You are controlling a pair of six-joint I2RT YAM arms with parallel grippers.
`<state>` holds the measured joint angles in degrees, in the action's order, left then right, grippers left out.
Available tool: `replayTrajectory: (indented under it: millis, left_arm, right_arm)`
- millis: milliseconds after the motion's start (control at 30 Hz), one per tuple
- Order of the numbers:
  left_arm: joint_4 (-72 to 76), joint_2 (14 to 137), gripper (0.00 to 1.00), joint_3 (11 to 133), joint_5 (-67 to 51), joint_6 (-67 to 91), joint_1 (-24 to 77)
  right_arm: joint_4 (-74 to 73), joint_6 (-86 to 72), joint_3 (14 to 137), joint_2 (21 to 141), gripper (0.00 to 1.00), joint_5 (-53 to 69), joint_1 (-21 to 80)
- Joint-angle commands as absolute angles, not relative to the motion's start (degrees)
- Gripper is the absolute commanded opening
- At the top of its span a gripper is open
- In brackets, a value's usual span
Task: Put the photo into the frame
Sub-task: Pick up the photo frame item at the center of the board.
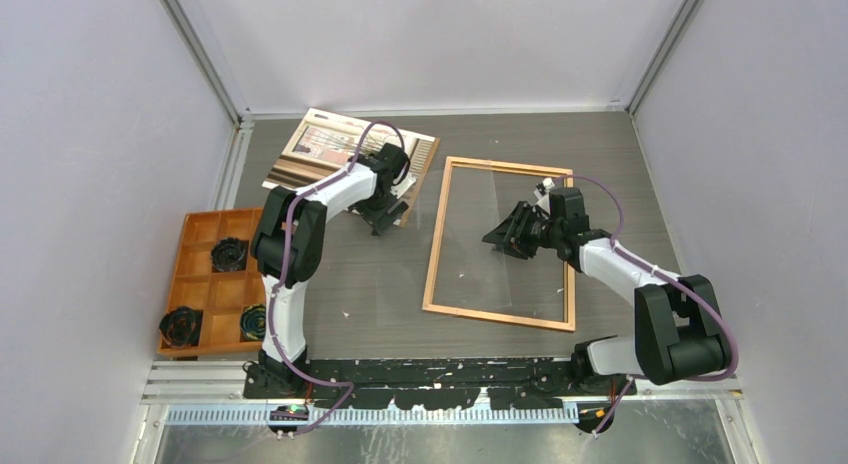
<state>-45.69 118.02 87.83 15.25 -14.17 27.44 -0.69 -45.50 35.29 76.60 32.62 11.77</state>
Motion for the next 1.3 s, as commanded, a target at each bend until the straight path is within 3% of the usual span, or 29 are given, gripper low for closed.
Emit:
replayTrajectory:
  millis: [0,200,433,600,867,1267]
  left_arm:
    - [-45.1,117.1,0.82,88.2,11.9,-13.9,28.4]
    - [-44.8,117.3,0.82,88.0,11.7,-13.8,28.5]
    - [-45.2,116.8,0.82,88.4,11.4,-14.1,28.5]
    - [-46.1,115.8,0.83,90.0,11.9,-14.5,28.5]
    - [-49.8,112.2,0.85,94.5,8.7,-15.5,28.5]
    - [-52.7,115.8,0.84,101.4,6.5,-13.3,30.8]
  right_arm:
    - [-1.8,-42.0,38.8,77.1,0.47,35.9,11.9]
    - [5.0,-43.7,37.2,80.1,0.46,44.4,12.0]
    - [3.4,-40.6,36.9,78.1,0.18,41.9,12.0]
    - [-7.1,-34.8,40.0,73.6,0.01,34.1,11.6]
    - [-12.4,-34.8,37.4,68.7,0.01,31.9,2.0]
    - [-29.2,-25.0,43.7,61.1,0.01,21.5,1.0]
